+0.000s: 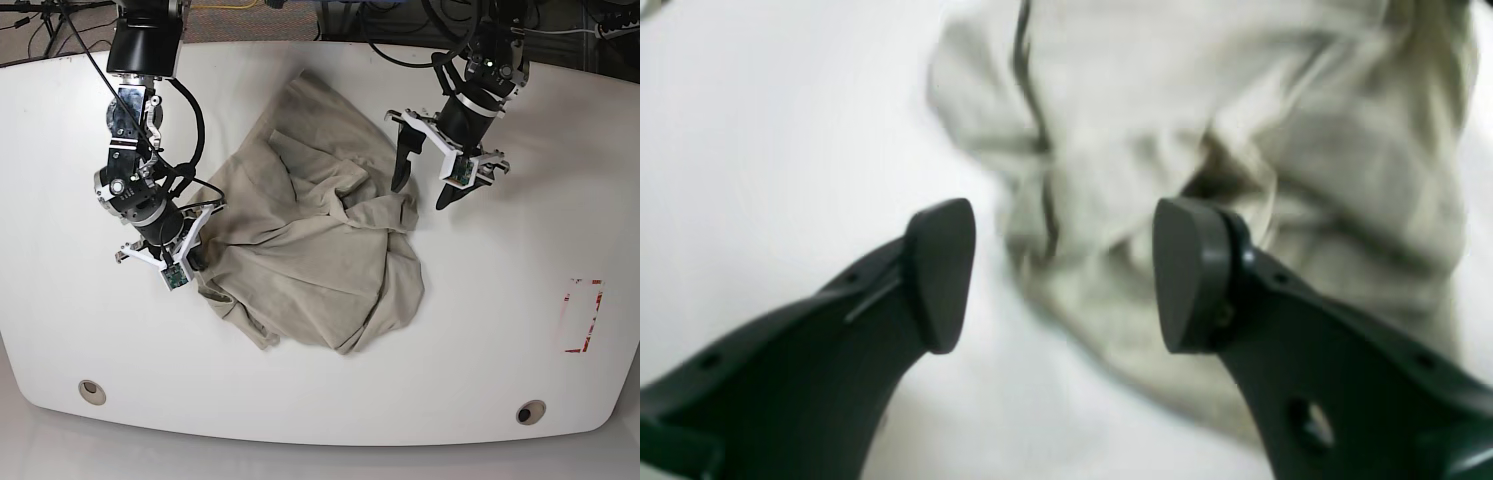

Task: Fold the T-shirt properly
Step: 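Hold the shirt with the right gripper and regrasp fabric with the left gripper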

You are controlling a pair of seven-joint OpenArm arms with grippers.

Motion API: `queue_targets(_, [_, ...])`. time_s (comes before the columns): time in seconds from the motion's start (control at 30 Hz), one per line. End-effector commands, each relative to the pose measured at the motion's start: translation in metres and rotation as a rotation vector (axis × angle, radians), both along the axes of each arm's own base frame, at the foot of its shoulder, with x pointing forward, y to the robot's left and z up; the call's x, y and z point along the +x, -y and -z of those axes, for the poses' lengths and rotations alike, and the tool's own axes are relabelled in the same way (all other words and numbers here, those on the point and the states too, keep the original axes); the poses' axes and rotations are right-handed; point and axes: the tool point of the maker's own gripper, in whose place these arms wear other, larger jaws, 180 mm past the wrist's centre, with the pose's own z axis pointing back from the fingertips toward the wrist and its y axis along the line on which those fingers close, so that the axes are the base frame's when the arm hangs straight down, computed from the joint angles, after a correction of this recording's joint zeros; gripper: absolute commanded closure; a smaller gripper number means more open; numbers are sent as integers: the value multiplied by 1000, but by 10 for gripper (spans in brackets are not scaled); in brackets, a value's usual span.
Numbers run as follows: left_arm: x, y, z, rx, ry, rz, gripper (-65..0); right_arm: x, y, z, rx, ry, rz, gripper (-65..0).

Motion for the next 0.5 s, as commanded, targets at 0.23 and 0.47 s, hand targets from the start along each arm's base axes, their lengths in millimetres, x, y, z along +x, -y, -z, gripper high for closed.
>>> queue_targets(0.23, [22, 23, -27, -57, 64, 50, -395, 11, 9, -16, -22, 51, -3, -8])
queue_targets(0.47, [20, 24, -22, -18, 43, 116, -467, 12, 25, -25, -29, 76, 27, -135])
